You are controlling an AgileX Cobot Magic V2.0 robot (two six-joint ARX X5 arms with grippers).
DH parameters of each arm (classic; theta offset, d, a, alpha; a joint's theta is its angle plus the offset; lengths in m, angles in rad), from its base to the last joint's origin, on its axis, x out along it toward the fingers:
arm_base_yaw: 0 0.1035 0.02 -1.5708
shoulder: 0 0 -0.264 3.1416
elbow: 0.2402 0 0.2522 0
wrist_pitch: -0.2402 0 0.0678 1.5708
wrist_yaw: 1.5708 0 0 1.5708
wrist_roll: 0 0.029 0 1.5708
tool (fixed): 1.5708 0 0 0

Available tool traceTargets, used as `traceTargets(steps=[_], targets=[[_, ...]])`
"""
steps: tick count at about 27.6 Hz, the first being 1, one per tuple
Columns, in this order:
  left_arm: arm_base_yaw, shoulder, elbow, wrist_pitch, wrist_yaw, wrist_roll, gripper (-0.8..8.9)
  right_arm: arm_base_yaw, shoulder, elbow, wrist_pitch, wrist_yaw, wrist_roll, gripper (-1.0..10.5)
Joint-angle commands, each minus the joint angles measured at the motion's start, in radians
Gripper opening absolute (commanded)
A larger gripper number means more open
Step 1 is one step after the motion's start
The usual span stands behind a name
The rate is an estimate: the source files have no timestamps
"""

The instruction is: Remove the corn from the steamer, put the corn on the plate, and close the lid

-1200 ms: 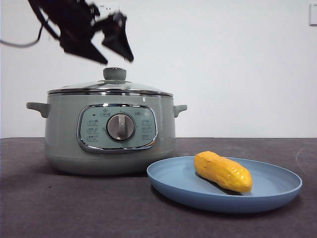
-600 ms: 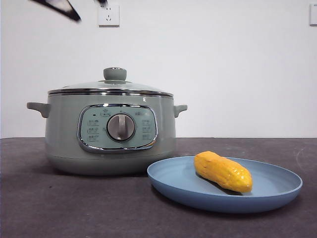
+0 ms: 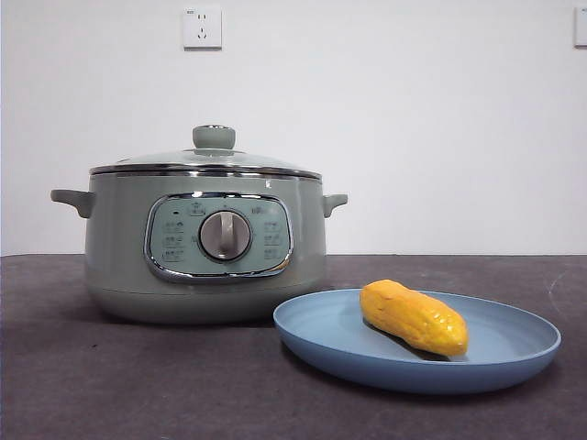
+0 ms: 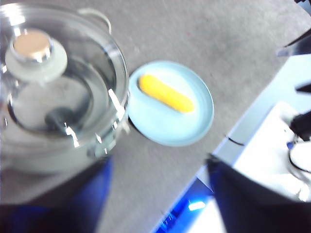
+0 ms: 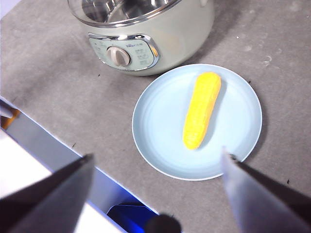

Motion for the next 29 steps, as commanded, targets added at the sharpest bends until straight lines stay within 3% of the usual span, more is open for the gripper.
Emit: traceTargets(steps=[1,29], targets=[[-0.003,-0.005,0.0,-0.028,0.001,0.006,-0.07,0.002,0.0,-0.01,0.003,-0.001,-0.013,-0.3],[-0.002,-0.005,0.0,-0.033,0.0,0.009,-0.05,0.002,0.0,-0.01,0.003,0.004,-0.011,0.0]])
